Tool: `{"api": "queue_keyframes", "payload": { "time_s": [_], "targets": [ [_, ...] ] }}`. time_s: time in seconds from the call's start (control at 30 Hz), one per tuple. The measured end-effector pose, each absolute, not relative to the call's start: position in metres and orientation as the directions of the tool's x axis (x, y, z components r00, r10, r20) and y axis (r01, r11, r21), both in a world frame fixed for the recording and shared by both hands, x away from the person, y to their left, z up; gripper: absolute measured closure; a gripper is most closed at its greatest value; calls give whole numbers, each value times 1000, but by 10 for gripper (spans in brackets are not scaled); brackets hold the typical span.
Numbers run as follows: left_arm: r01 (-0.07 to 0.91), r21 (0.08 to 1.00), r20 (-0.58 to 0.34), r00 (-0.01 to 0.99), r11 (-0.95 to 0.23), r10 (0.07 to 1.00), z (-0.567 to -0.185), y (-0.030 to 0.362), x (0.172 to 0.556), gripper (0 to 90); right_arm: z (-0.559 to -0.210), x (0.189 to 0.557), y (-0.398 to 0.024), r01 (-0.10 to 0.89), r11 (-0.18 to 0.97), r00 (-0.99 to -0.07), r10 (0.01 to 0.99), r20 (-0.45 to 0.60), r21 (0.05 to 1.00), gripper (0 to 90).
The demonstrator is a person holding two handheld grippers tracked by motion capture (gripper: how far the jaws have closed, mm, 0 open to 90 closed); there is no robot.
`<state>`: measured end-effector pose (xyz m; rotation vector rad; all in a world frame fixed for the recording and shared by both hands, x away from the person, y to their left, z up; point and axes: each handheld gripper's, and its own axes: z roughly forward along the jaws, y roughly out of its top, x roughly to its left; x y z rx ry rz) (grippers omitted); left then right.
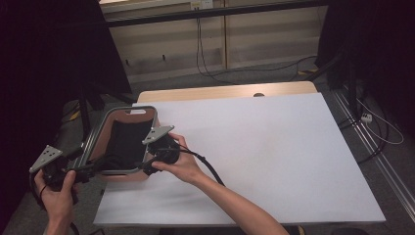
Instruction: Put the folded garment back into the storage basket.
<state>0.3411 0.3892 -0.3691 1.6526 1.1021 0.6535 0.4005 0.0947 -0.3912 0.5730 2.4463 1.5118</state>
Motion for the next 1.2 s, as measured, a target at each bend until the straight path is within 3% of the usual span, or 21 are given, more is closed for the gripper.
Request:
{"api": "queue_keyframes", "payload": {
  "time_s": [0.23, 0.77, 1.2],
  "targets": [
    [366, 922, -68, 477, -128, 876, -369, 374, 335, 62, -394, 395, 86, 222, 407, -892, 451, 16, 886, 76],
    [354, 921, -42, 504, -162, 863, -371, 333, 330, 60, -393, 387, 54, 226, 374, -856, 517, 0, 899, 75],
    [336, 920, -37, 592, -204, 805, -372, 291, 334, 60, -396, 382, 11, 256, 345, -814, 582, 8, 903, 69]
  ]
}}
